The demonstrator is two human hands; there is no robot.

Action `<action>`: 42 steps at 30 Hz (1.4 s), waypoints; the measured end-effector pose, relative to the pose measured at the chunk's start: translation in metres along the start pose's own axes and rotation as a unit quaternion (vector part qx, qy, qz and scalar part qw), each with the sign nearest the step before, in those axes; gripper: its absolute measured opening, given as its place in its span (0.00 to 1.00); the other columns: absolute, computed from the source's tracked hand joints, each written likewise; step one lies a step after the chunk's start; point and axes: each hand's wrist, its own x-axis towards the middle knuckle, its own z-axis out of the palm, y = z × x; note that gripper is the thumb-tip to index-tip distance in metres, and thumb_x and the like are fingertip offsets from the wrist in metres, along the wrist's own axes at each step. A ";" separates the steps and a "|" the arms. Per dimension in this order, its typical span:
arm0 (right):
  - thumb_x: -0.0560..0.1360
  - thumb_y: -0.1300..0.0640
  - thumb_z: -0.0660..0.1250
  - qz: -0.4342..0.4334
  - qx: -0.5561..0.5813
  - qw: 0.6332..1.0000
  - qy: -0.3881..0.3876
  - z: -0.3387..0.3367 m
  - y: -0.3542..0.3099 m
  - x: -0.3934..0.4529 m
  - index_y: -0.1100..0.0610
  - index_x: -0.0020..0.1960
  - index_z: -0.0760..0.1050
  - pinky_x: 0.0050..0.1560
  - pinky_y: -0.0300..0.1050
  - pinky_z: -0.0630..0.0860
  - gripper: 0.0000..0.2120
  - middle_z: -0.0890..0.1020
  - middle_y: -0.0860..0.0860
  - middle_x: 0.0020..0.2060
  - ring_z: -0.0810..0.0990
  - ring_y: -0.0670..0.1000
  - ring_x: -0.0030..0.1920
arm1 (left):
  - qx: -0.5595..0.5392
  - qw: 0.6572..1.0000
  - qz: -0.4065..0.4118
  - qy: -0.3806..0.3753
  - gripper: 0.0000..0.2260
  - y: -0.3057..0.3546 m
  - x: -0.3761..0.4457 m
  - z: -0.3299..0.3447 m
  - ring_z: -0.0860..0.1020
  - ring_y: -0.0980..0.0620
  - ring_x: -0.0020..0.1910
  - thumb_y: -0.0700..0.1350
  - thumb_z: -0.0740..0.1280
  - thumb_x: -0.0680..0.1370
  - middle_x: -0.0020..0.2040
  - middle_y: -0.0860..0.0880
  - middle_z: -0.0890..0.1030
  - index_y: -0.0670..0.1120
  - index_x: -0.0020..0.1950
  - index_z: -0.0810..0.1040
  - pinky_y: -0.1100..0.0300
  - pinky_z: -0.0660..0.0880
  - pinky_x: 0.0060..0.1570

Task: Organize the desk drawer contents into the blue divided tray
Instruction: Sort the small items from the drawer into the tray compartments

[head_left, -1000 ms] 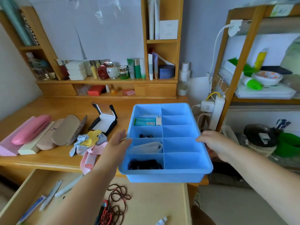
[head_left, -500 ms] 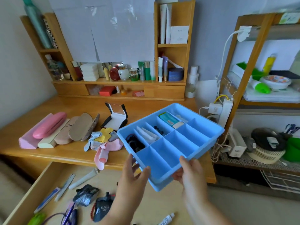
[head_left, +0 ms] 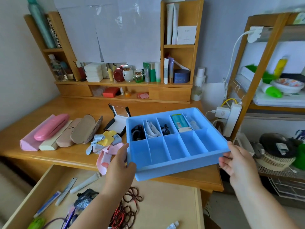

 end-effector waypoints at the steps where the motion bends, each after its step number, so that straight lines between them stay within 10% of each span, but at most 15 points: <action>1: 0.77 0.54 0.66 -0.005 -0.034 0.999 -0.006 -0.004 -0.005 0.006 0.53 0.54 0.76 0.34 0.43 0.76 0.07 0.77 0.55 0.41 0.78 0.50 0.35 | 0.002 1.000 0.018 -0.002 0.27 -0.002 -0.001 -0.003 0.75 0.61 0.34 0.35 0.59 0.75 0.46 0.54 0.75 0.54 0.72 0.65 0.69 0.70 0.31; 7: 0.76 0.62 0.65 -0.035 -0.102 0.994 -0.024 -0.011 -0.004 0.002 0.52 0.47 0.77 0.29 0.42 0.75 0.06 0.76 0.56 0.35 0.76 0.51 0.30 | -0.023 0.998 0.024 -0.046 0.28 0.003 0.030 -0.027 0.81 0.55 0.48 0.34 0.59 0.75 0.55 0.58 0.81 0.59 0.69 0.65 0.50 0.80 0.44; 13: 0.76 0.64 0.64 -0.028 -0.067 0.996 -0.045 -0.007 0.020 -0.022 0.52 0.49 0.76 0.34 0.46 0.77 0.08 0.77 0.50 0.23 0.80 0.49 0.26 | -0.028 0.995 0.014 -0.097 0.25 0.001 0.063 -0.029 0.78 0.64 0.49 0.30 0.56 0.77 0.53 0.61 0.77 0.57 0.65 0.67 0.67 0.74 0.42; 24: 0.75 0.48 0.67 -0.149 -0.108 0.983 -0.014 -0.010 0.031 -0.038 0.51 0.56 0.71 0.36 0.45 0.75 0.13 0.79 0.51 0.38 0.75 0.46 0.32 | -0.055 0.992 0.078 0.078 0.16 -0.014 0.037 -0.036 0.75 0.63 0.51 0.43 0.58 0.81 0.57 0.56 0.75 0.50 0.69 0.66 0.76 0.71 0.36; 27: 0.74 0.53 0.68 -0.295 -0.225 0.928 -0.040 -0.016 0.062 -0.064 0.51 0.47 0.71 0.37 0.36 0.72 0.06 0.78 0.49 0.36 0.76 0.43 0.37 | -0.035 0.990 0.104 0.092 0.10 -0.053 -0.009 -0.039 0.76 0.65 0.49 0.44 0.61 0.80 0.51 0.60 0.78 0.57 0.58 0.71 0.73 0.72 0.40; 31: 0.75 0.57 0.68 -0.212 -0.443 0.820 -0.294 -0.010 0.130 -0.090 0.44 0.41 0.75 0.37 0.32 0.72 0.09 0.79 0.44 0.34 0.77 0.40 0.36 | 0.059 0.998 0.006 -0.009 0.10 -0.132 -0.075 -0.035 0.77 0.61 0.37 0.43 0.64 0.78 0.39 0.54 0.81 0.59 0.46 0.76 0.72 0.70 0.34; 36: 0.77 0.59 0.63 -0.218 -0.602 0.658 -0.395 0.003 0.188 -0.085 0.47 0.66 0.73 0.65 0.38 0.68 0.18 0.69 0.41 0.64 0.71 0.45 0.63 | 0.084 0.992 -0.076 -0.052 0.10 -0.183 -0.109 -0.033 0.77 0.61 0.39 0.40 0.65 0.77 0.41 0.55 0.80 0.56 0.46 0.78 0.69 0.71 0.37; 42: 0.76 0.53 0.66 -0.220 -0.677 0.586 -0.387 0.024 0.194 -0.077 0.50 0.55 0.77 0.39 0.37 0.66 0.08 0.74 0.45 0.51 0.72 0.45 0.46 | 0.211 0.958 0.067 -0.180 0.13 -0.187 -0.114 -0.011 0.73 0.58 0.54 0.47 0.67 0.75 0.53 0.59 0.73 0.53 0.60 0.75 0.73 0.67 0.51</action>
